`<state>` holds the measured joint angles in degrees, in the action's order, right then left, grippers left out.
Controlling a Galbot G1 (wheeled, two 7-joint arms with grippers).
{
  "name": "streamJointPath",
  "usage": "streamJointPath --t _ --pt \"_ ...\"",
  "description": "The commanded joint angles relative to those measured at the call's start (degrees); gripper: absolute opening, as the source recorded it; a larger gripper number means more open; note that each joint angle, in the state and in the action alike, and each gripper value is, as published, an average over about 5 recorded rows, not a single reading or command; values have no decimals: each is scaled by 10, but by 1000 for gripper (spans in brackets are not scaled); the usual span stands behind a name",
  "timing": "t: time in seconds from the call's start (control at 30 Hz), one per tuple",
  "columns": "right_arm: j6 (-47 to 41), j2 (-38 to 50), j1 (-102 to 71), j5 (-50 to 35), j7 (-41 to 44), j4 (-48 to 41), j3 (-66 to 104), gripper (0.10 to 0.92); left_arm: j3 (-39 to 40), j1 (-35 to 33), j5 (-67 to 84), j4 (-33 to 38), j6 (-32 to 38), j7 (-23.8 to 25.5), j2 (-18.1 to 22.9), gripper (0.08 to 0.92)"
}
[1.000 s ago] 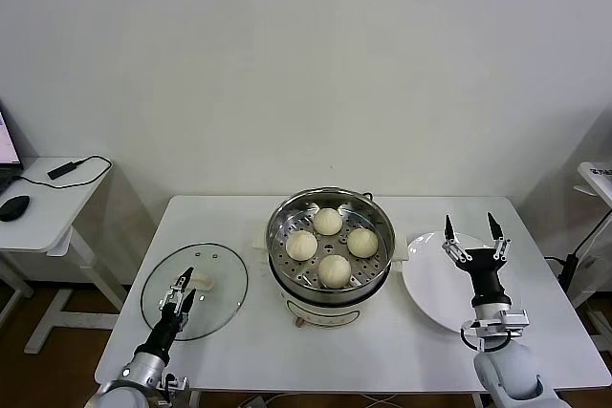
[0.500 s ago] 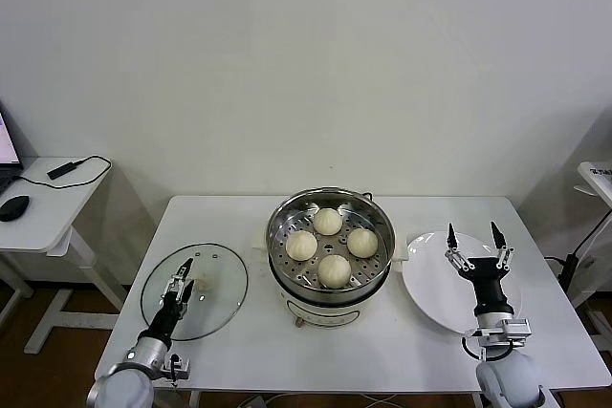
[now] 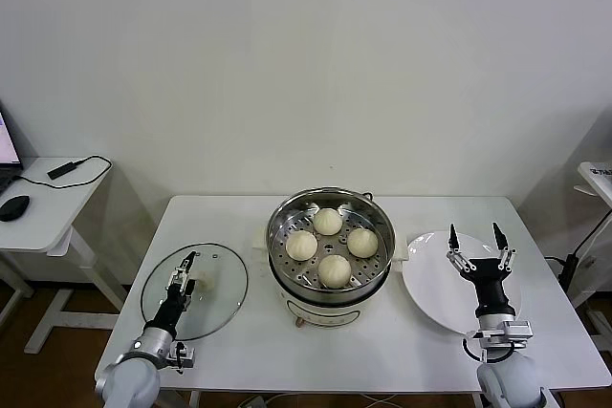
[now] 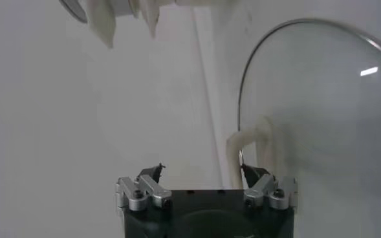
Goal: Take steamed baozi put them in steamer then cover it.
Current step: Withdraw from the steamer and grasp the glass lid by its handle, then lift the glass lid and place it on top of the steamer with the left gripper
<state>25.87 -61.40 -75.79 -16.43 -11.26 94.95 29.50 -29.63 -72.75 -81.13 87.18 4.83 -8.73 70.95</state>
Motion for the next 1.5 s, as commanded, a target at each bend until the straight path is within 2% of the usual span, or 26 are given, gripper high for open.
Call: streamJointPath --t 0.03,0.17,0.43,0.8,0.9,1.23,1.37,1.5 --pt "-1 -3 0 3 -1 1 0 823 3 18 3 -26 -3 6 0 820" --pt "-2 -1 4 7 -2 1 1 823 3 27 6 -41 -1 6 1 766" --pt "-5 7 4 8 -4 6 11 823 5 40 15 -65 4 5 3 532" --pt "-5 4 3 16 -4 10 9 823 5 40 83 -61 12 -7 -1 230" --pt "-5 4 5 18 -4 9 7 823 -2 28 120 -21 6 -6 -5 202" --pt "-11 8 17 21 -5 10 1 823 -43 -6 195 239 -116 47 -41 194" --pt "-12 8 19 22 -6 10 1 823 -29 -5 201 323 -174 73 -48 194" --pt "-13 6 19 23 -8 7 1 823 19 7 198 383 -210 94 -50 194"
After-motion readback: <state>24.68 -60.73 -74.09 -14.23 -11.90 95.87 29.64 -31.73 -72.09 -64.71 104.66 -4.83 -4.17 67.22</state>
